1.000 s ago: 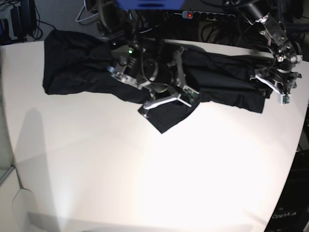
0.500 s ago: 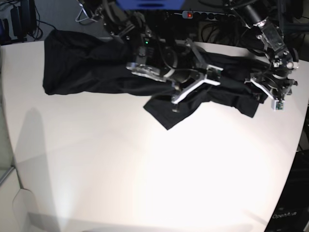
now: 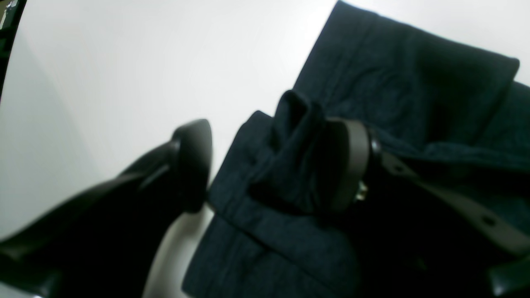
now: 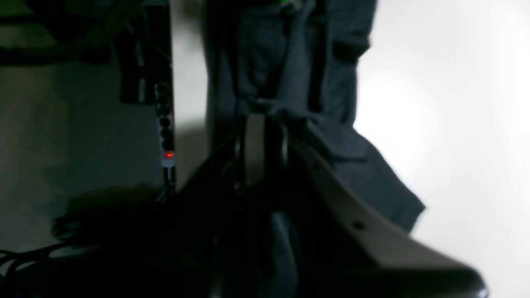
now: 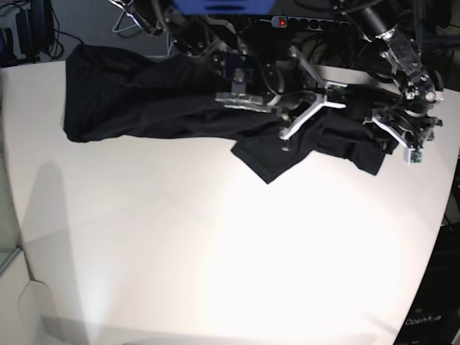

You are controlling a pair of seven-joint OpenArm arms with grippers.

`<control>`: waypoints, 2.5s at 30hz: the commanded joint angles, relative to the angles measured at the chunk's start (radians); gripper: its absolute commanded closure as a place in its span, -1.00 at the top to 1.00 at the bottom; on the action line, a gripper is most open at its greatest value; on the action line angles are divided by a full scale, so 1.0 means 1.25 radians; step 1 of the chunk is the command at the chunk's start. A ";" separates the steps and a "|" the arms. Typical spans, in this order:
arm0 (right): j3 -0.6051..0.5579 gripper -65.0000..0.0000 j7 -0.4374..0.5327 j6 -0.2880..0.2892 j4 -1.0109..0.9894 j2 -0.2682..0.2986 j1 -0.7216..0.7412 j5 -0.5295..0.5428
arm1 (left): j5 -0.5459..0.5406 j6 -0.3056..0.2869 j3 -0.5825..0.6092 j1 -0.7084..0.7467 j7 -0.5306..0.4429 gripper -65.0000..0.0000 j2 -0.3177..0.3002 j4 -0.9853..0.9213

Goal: Fold the T-shirt properly
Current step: 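Release the sleeve and move the right gripper back to the shirt end, then grasp the shirt end with the right gripper and stretch it from the left gripper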

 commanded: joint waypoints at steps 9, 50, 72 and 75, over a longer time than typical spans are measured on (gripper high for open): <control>-0.001 -0.96 0.064 -0.004 -0.051 -0.011 0.013 0.012 | 0.020 -0.003 -0.001 0.003 0.026 0.21 -0.002 0.005; 0.294 -0.74 0.064 -0.004 0.058 0.197 0.054 0.012 | 0.020 -0.003 -0.002 0.006 0.026 0.21 -0.002 0.004; 0.762 -1.00 0.065 -0.004 0.095 0.276 -0.201 0.012 | 0.020 -0.003 0.003 0.000 0.019 0.21 0.005 -0.064; 0.785 -1.00 0.098 -0.004 0.099 0.275 -0.237 0.012 | 0.019 -0.003 0.002 0.000 0.019 0.21 0.005 -0.076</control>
